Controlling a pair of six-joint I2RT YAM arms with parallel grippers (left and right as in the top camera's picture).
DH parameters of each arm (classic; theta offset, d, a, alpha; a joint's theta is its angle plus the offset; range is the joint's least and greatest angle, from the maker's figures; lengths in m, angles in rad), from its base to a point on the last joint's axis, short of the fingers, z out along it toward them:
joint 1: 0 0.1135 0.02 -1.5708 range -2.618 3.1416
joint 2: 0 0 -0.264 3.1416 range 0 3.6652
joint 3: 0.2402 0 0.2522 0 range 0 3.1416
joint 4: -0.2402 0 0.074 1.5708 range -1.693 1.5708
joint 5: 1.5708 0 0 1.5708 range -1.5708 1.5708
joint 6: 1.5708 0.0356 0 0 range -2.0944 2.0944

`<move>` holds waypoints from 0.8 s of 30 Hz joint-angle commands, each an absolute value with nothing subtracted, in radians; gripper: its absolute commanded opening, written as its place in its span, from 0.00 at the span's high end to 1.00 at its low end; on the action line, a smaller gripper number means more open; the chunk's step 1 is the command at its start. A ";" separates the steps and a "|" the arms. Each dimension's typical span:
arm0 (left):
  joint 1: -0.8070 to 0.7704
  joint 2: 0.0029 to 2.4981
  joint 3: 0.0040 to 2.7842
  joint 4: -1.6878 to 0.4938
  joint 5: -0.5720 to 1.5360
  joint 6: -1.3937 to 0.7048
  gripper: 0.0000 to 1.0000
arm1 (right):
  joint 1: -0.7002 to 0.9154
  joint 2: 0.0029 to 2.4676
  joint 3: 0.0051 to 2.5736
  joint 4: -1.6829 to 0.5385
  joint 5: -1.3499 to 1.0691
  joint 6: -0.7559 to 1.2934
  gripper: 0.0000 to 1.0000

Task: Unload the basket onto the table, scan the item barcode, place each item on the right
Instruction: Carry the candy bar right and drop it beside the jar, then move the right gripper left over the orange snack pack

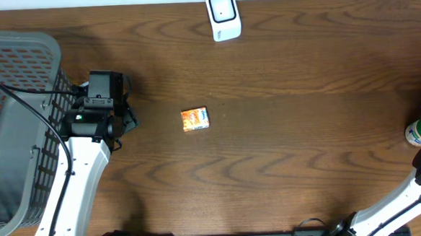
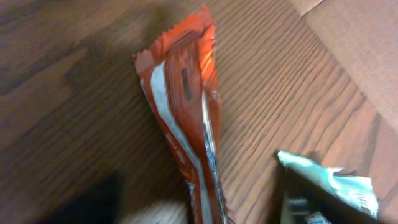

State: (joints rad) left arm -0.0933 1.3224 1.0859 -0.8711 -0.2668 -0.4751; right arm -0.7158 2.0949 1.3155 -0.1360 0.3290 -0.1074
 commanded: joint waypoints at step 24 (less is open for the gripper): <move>-0.091 1.325 1.085 -0.874 -0.270 -0.484 0.20 | 0.099 1.826 1.445 -0.651 -0.662 0.197 0.01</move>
